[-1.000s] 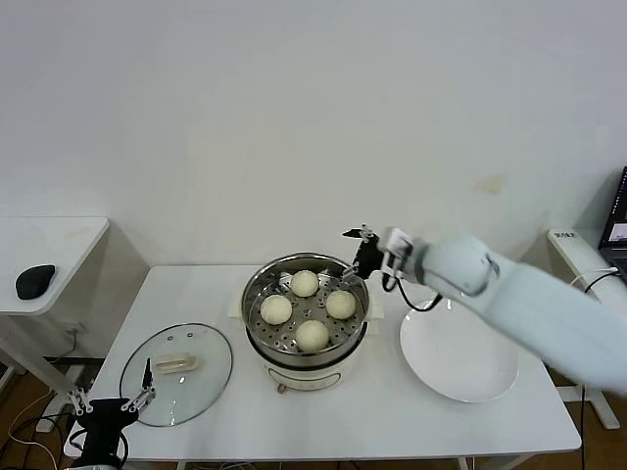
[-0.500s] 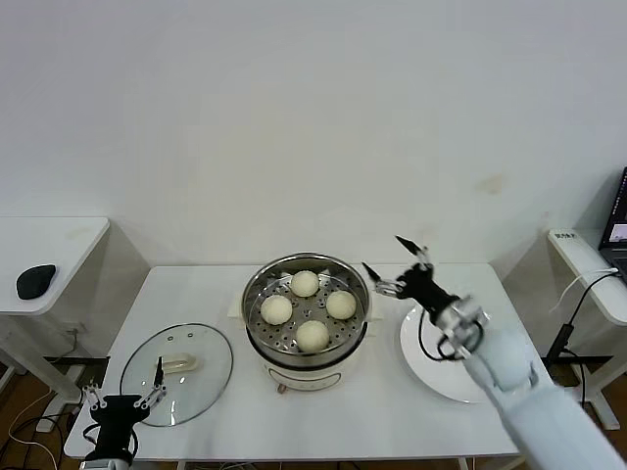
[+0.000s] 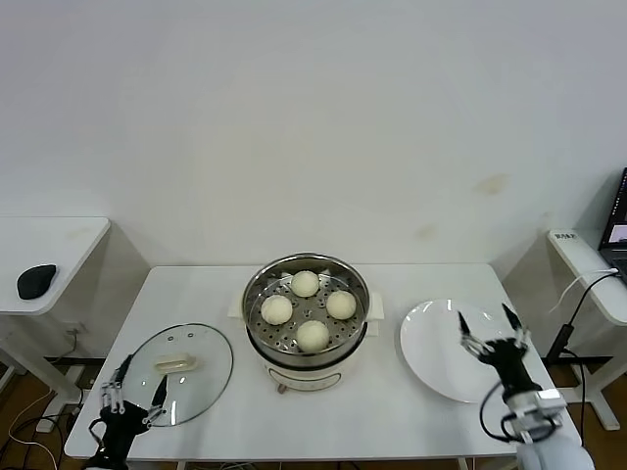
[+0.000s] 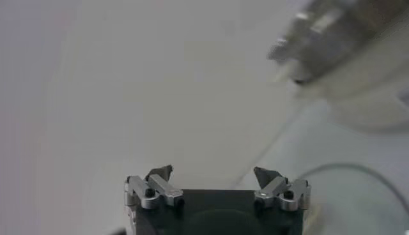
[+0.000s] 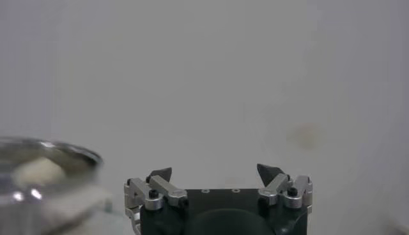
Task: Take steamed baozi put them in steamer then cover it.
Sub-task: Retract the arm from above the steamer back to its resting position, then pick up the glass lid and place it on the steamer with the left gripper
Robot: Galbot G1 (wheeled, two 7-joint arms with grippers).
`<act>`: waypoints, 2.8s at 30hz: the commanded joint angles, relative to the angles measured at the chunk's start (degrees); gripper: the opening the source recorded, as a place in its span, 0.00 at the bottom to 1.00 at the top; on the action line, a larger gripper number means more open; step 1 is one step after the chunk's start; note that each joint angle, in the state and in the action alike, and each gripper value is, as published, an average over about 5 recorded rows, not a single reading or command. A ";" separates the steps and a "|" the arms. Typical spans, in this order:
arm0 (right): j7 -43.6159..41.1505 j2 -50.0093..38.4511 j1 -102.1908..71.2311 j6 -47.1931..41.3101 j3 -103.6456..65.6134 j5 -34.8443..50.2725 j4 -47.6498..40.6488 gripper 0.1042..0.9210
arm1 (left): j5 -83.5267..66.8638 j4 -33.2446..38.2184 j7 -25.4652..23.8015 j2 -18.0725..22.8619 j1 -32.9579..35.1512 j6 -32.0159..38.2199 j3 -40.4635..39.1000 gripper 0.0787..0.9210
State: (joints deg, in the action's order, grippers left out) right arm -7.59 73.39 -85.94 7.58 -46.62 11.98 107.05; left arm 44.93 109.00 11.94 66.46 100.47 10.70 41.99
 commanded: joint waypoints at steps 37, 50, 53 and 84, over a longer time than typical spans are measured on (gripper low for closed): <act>2.95 11.75 -9.40 4.65 -8.97 -11.13 -1.87 0.88 | 20.67 -26.92 -5.68 -5.69 -28.07 -2.98 -9.89 0.88; 2.64 11.81 -9.40 4.46 -8.16 -11.70 -2.29 0.88 | 18.96 -28.11 -6.04 -5.27 -28.46 -3.05 -10.27 0.57; 2.64 11.92 -9.38 4.54 -8.02 -12.12 -2.42 0.88 | 18.12 -28.83 -5.53 -5.17 -28.67 -3.01 -10.37 0.47; 2.05 11.87 -11.53 4.43 -7.61 -12.87 0.50 0.88 | 10.74 -1.33 -7.59 -12.19 -14.57 -10.41 6.74 0.08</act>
State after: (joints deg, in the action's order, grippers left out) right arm -5.45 85.46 -97.13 11.98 -54.26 -0.81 106.80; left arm 59.93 92.73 10.74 58.88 80.31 5.01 39.15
